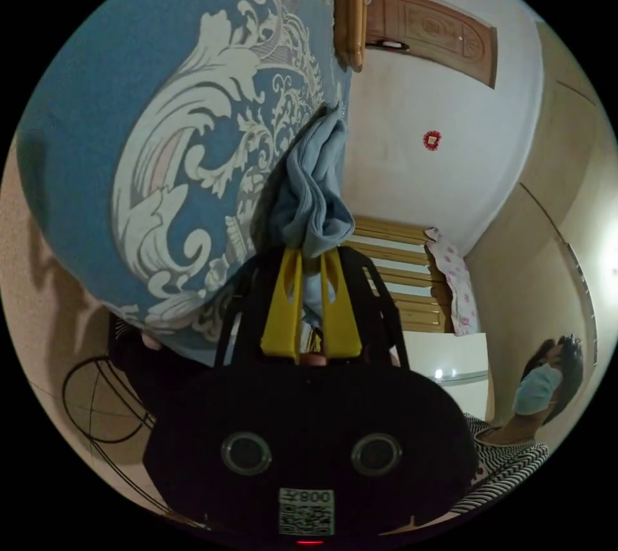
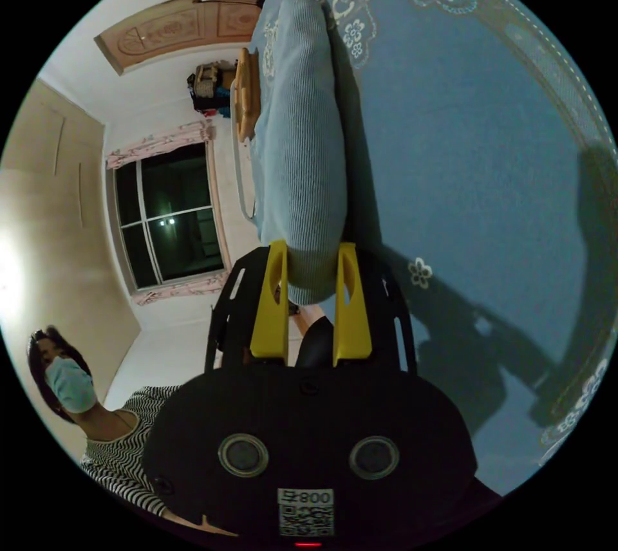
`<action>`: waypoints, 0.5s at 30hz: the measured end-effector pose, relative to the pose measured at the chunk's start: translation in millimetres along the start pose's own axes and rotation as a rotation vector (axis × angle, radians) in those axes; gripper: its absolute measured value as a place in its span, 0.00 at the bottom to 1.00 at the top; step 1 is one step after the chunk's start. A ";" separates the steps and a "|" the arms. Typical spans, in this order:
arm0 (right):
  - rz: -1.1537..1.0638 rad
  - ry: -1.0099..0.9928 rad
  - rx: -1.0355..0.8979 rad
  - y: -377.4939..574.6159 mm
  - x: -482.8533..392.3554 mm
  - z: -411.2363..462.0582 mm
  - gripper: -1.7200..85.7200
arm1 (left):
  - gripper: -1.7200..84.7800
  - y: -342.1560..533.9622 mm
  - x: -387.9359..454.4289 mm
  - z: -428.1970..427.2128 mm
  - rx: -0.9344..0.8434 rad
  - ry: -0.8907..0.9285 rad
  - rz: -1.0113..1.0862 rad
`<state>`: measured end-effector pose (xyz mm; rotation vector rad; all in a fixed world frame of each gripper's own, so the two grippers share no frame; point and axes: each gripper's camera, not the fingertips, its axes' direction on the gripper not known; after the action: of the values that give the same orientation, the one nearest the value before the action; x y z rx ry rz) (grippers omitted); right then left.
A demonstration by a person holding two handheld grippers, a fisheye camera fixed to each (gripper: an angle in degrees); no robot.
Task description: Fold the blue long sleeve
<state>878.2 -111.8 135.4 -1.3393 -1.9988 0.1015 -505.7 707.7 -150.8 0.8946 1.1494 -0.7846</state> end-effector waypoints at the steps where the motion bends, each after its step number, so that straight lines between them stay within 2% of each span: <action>1: -0.004 -0.009 0.000 9.0 -9.2 -6.8 0.14 | 0.07 2.9 -3.8 3.8 0.009 0.015 -0.003; 8: -0.061 -0.101 0.008 67.3 -80.4 -48.6 0.13 | 0.06 30.2 7.4 23.0 0.019 0.084 0.132; 15: -0.160 -0.132 0.005 183.1 -163.6 -105.7 0.12 | 0.06 81.9 6.4 51.4 -0.057 0.114 0.249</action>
<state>1116.7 -197.1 50.1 -1.1905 -2.2071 0.1232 -410.9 697.2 -133.9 1.0219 1.1281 -0.5007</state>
